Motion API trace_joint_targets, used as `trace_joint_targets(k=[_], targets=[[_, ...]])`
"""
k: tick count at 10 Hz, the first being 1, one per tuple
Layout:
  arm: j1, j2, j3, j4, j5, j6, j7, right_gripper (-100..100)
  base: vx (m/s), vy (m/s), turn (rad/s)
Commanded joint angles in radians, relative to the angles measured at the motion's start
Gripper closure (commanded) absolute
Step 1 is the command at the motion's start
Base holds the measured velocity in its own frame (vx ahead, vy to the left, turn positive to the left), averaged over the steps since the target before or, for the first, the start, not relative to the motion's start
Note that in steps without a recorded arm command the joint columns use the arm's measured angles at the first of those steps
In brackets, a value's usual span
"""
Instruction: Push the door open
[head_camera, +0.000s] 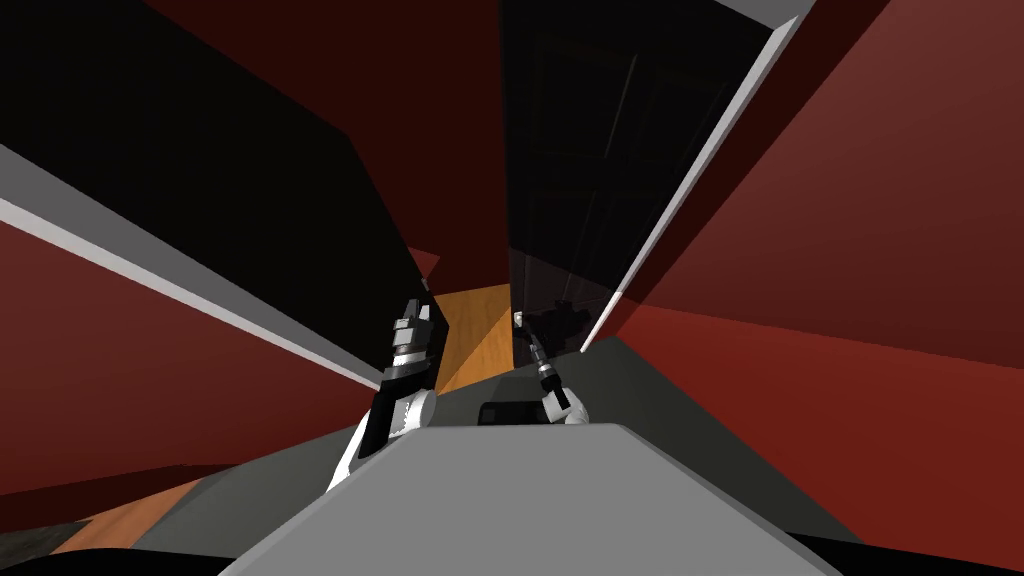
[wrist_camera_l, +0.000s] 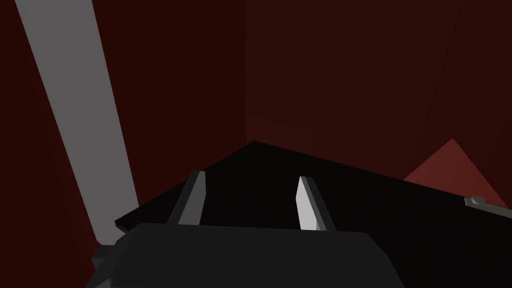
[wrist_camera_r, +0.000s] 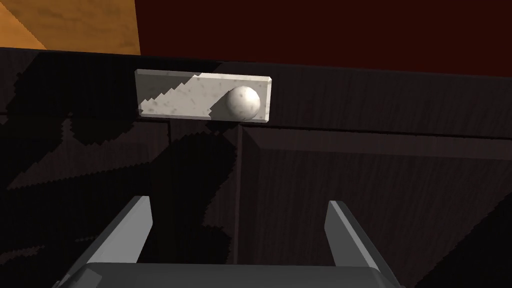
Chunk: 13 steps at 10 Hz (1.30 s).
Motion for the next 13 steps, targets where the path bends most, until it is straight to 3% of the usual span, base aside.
trace_joint_targets(k=[1,3,5,8,10,11,12,13], targets=[[-0.005,-0.023,-0.003,0.004,-0.002,0.001,0.001,-100,0.165,0.063,0.024],[-0.008,-0.040,-0.007,0.008,-0.005,-0.001,0.002,-100,0.181,0.049,0.021],[-0.010,-0.045,-0.011,0.013,-0.008,-0.003,0.003,-100,0.210,0.051,0.023],[-0.014,-0.026,-0.017,0.020,-0.012,-0.006,0.004,-100,0.172,0.062,0.025],[-0.017,0.010,-0.021,0.024,-0.015,-0.008,0.005,-100,0.217,0.058,0.021],[-0.016,-0.004,-0.020,0.026,-0.014,-0.011,0.004,-100,0.072,0.021,-0.014],[-0.016,-0.004,-0.020,0.026,-0.014,-0.011,0.004,100,-0.015,0.000,0.011],[-0.016,-0.004,-0.020,0.026,-0.014,-0.011,0.004,100,-0.023,-0.008,0.012]])
